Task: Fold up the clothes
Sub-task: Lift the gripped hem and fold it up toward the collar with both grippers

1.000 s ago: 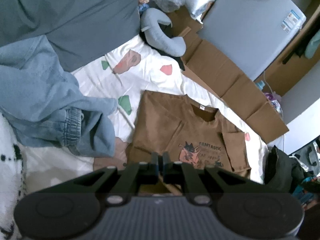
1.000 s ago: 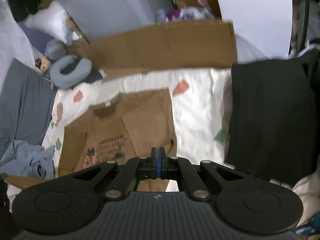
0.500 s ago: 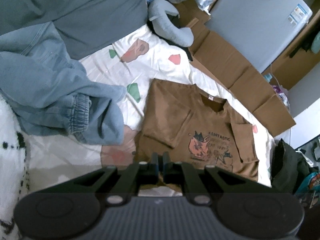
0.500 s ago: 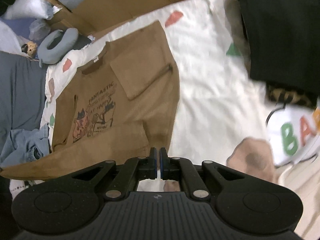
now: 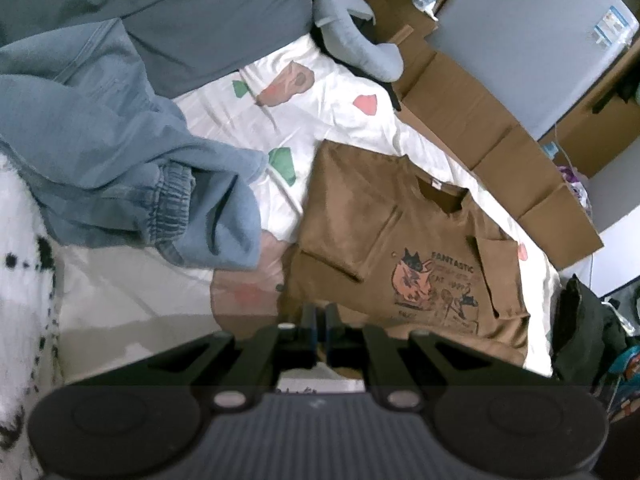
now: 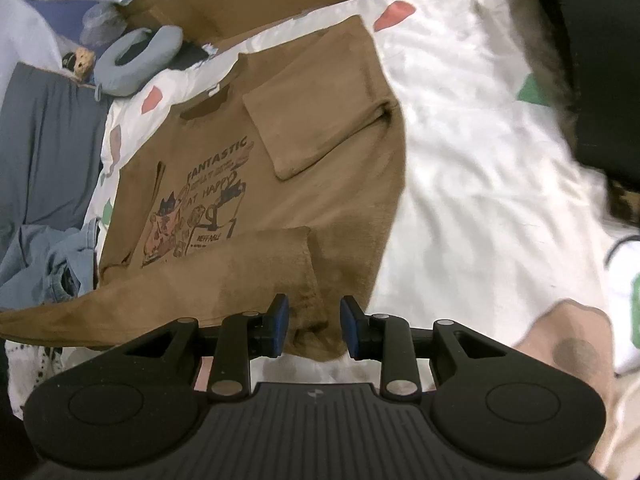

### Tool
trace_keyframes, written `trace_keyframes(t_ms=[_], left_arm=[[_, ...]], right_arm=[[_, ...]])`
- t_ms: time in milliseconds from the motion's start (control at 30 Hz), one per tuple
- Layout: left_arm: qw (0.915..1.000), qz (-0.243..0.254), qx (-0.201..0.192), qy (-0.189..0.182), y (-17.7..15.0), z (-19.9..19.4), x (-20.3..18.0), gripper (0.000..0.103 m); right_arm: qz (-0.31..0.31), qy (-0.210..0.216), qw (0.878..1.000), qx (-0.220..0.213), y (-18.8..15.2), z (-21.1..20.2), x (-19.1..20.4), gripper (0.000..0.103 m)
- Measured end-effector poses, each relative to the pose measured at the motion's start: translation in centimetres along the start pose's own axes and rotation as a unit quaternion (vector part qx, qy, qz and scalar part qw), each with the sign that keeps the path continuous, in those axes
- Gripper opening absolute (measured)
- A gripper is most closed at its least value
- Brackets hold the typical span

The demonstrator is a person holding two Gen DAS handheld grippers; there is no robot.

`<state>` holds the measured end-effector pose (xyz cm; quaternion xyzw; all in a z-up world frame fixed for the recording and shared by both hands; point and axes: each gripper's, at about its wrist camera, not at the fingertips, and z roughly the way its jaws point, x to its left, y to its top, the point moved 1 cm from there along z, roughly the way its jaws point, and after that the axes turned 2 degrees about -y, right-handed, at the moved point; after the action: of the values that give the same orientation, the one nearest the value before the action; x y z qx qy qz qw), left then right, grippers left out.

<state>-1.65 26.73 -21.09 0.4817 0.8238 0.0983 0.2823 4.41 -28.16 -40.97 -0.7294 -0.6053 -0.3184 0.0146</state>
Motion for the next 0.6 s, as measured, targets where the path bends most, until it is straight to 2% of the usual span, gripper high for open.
trace_keyframes(t_ms=[267, 467, 567, 600], left_arm=[[0.9999, -0.016, 0.002, 0.000, -0.3, 0.0, 0.6, 0.004], [0.9999, -0.014, 0.001, -0.001, -0.3, -0.1, 0.6, 0.004], [0.9999, -0.014, 0.000, -0.002, -0.3, -0.1, 0.6, 0.004], [0.9999, -0.014, 0.000, -0.002, -0.3, 0.0, 0.6, 0.004]], right_arm=[[-0.020, 0.002, 1.000, 0.013, 0.2, 2.9, 0.7, 0.030], [-0.022, 0.000, 1.000, 0.014, 0.2, 3.2, 0.8, 0.027], [-0.023, 0.002, 1.000, 0.012, 0.3, 2.6, 0.8, 0.023], [-0.023, 0.004, 1.000, 0.012, 0.3, 2.4, 0.8, 0.017]])
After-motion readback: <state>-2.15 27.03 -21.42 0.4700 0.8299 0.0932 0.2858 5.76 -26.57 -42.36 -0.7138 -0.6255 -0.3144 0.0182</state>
